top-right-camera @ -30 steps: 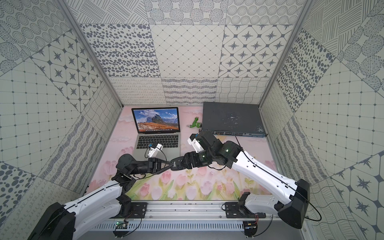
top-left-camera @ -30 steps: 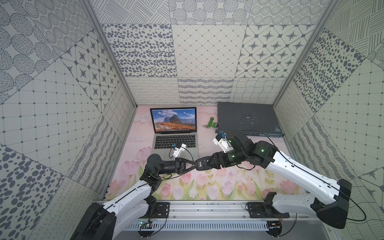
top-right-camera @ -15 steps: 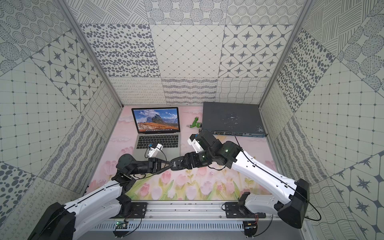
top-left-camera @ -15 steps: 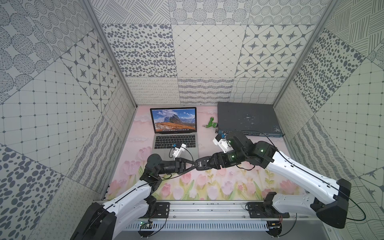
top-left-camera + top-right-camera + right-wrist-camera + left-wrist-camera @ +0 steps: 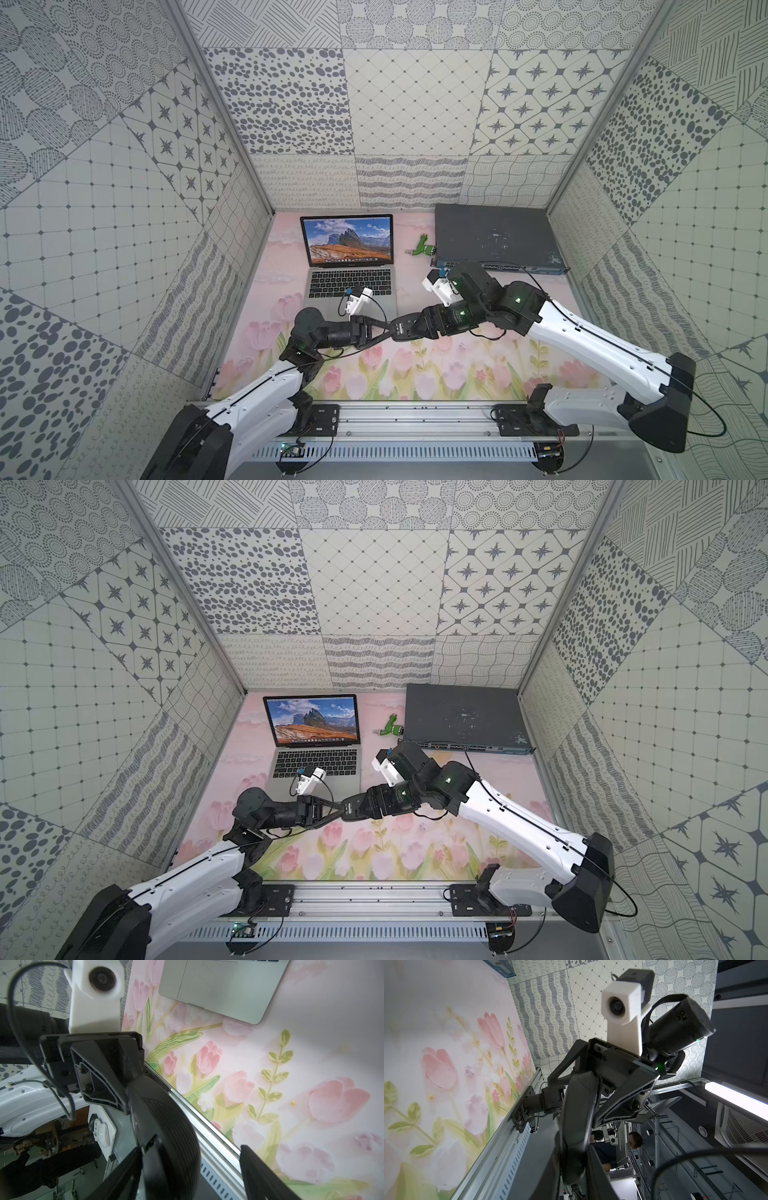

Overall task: Remove the wireless mouse receiver from the laptop
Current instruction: Close the lid on the mouse.

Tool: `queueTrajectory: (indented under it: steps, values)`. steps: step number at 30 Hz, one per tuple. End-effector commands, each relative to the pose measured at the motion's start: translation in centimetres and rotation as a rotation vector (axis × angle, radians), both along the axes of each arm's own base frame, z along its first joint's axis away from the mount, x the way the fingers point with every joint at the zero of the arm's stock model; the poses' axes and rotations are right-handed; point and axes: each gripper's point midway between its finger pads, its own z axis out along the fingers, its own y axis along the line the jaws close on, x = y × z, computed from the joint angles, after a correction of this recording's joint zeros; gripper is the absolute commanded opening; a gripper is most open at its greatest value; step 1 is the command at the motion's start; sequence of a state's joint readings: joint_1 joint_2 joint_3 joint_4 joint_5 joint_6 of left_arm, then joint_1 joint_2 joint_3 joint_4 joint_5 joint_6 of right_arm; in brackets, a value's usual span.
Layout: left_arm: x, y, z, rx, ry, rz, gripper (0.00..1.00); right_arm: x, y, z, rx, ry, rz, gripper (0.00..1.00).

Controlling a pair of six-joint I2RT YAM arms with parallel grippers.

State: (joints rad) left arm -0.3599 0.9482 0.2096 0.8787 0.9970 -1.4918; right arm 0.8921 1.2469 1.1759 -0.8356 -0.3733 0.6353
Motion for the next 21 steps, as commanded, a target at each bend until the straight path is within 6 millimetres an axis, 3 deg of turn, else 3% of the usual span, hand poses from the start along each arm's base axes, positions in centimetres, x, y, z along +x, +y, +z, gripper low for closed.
queueTrajectory:
  steps: [1, 11, 21]
  values:
    - [-0.4, 0.1, 1.5, -0.033, -0.115, -0.016, 0.02, 0.4, -0.3, -1.4, -0.054, -0.011, 0.0, 0.76]
    - [-0.4, 0.1, 1.6, -0.043, -0.113, -0.016, 0.02, 0.3, 0.1, -1.2, -0.043, -0.005, 0.016, 0.76]
    - [-0.3, 0.1, 1.3, -0.038, -0.105, -0.016, 0.02, -0.2, 0.4, 1.5, 0.031, -0.037, 0.045, 0.79]
